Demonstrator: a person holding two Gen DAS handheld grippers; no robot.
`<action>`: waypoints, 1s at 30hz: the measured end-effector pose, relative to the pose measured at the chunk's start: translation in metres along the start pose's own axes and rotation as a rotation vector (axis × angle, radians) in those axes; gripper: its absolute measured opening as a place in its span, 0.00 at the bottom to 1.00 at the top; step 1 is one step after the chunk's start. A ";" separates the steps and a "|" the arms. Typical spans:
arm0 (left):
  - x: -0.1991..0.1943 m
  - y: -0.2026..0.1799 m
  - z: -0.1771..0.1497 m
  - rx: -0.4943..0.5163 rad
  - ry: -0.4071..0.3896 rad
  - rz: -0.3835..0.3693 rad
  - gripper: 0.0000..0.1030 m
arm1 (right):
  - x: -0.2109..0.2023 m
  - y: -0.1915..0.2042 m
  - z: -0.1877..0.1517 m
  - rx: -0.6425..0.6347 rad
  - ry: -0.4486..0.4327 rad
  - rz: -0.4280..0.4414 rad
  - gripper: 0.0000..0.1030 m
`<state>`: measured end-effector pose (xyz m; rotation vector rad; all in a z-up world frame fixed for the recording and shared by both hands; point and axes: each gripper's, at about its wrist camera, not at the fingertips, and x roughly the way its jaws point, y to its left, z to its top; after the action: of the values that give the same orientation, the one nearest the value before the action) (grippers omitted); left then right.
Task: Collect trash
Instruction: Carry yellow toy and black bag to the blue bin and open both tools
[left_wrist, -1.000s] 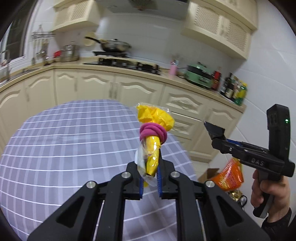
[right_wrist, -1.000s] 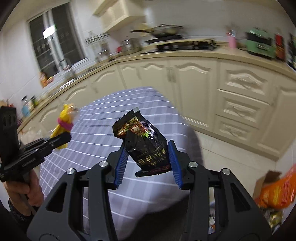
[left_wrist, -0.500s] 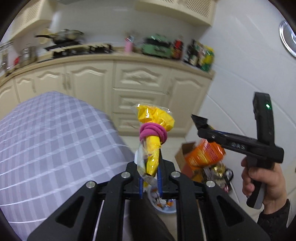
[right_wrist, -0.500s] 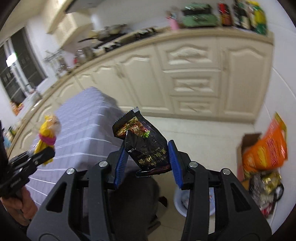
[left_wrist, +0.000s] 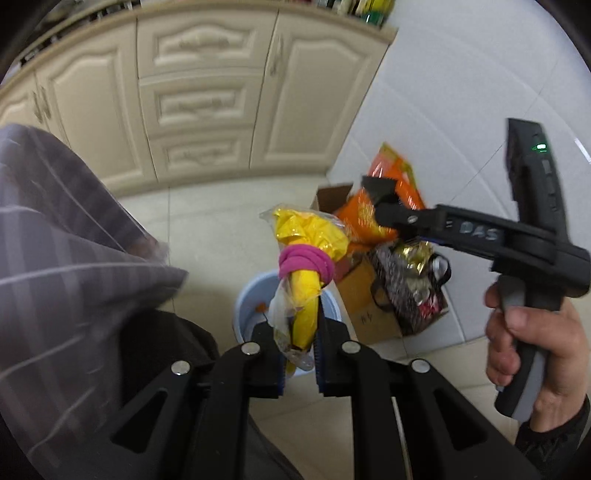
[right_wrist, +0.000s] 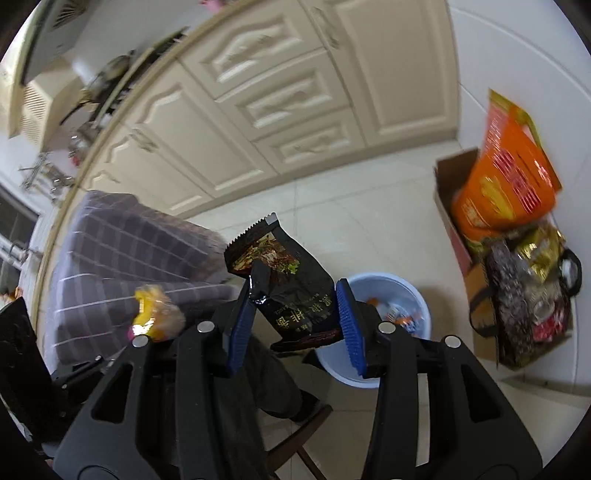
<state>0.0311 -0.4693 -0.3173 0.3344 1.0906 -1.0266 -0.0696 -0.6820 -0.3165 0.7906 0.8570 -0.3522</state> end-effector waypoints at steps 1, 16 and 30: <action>0.013 0.002 0.002 -0.013 0.030 -0.012 0.11 | 0.004 -0.005 0.000 0.012 0.007 0.000 0.42; 0.072 0.015 0.014 -0.034 0.141 0.021 0.85 | 0.034 -0.055 -0.010 0.202 0.035 -0.048 0.94; -0.043 -0.002 0.029 0.043 -0.131 0.167 0.89 | 0.009 -0.017 -0.006 0.144 -0.006 -0.067 0.94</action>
<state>0.0429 -0.4676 -0.2667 0.3814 0.9076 -0.9112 -0.0771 -0.6891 -0.3342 0.8948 0.8610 -0.4799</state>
